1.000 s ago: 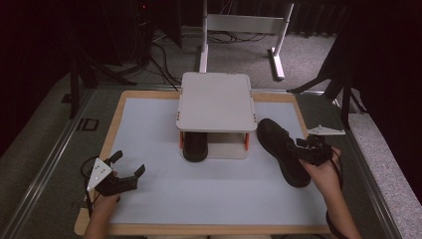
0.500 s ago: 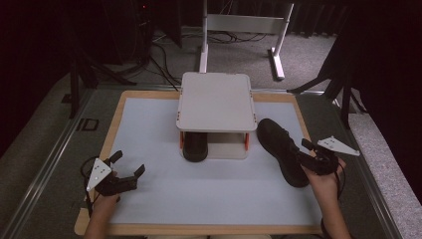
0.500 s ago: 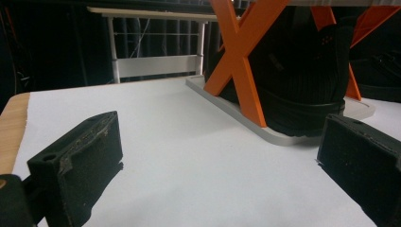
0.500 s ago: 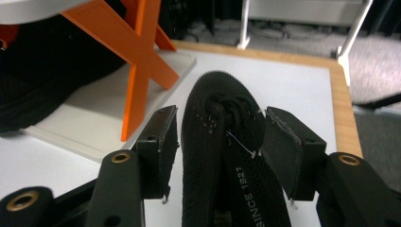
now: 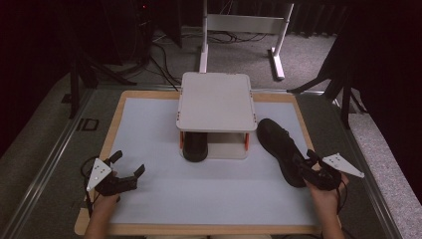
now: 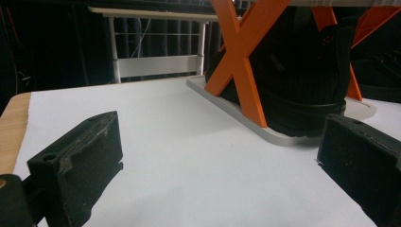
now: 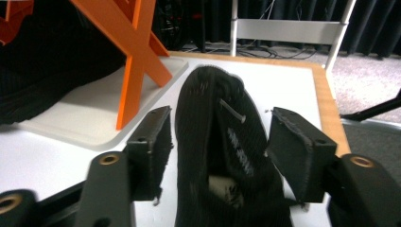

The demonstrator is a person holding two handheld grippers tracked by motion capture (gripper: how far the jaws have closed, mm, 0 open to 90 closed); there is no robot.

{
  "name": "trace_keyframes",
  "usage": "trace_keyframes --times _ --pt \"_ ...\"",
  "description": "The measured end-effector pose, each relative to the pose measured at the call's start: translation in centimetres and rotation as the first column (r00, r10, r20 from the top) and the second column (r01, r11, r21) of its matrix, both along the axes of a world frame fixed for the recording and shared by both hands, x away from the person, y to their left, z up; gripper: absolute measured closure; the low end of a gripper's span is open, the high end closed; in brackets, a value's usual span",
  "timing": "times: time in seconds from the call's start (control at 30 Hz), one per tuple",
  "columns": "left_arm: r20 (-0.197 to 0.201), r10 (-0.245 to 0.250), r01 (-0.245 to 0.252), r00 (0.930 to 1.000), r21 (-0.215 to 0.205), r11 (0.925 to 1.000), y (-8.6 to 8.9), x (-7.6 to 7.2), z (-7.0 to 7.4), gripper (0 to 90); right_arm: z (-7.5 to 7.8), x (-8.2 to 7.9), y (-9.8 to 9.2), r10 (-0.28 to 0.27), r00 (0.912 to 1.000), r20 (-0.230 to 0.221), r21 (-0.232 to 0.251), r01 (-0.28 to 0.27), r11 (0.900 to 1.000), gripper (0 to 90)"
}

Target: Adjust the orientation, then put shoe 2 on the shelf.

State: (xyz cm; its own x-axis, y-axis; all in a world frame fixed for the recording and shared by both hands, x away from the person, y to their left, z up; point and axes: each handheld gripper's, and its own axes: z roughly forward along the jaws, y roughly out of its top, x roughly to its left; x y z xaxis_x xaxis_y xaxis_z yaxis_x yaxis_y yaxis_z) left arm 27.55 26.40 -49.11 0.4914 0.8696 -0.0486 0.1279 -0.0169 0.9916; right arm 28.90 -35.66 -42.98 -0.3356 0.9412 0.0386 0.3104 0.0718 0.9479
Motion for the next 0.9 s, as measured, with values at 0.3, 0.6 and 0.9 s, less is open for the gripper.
trace_keyframes --times 0.3,0.6,0.9 --pt "0.003 -0.001 0.001 1.0000 0.000 1.0000 0.0 -0.1 0.0 1.2 -2.2 -1.5 -0.4 -0.034 0.9994 -0.006 0.015 0.034 0.999 40.2" --pt "0.001 -0.007 0.007 1.0000 -0.005 1.0000 0.0 -0.1 0.0 1.2 -3.6 -1.7 -0.1 -0.048 0.9986 -0.021 -0.029 0.047 0.998 46.0" --pt "0.002 -0.007 0.007 1.0000 -0.004 1.0000 0.0 -0.1 0.0 1.2 -4.5 -1.7 0.0 -0.100 0.9950 0.002 0.019 0.100 0.995 58.1"
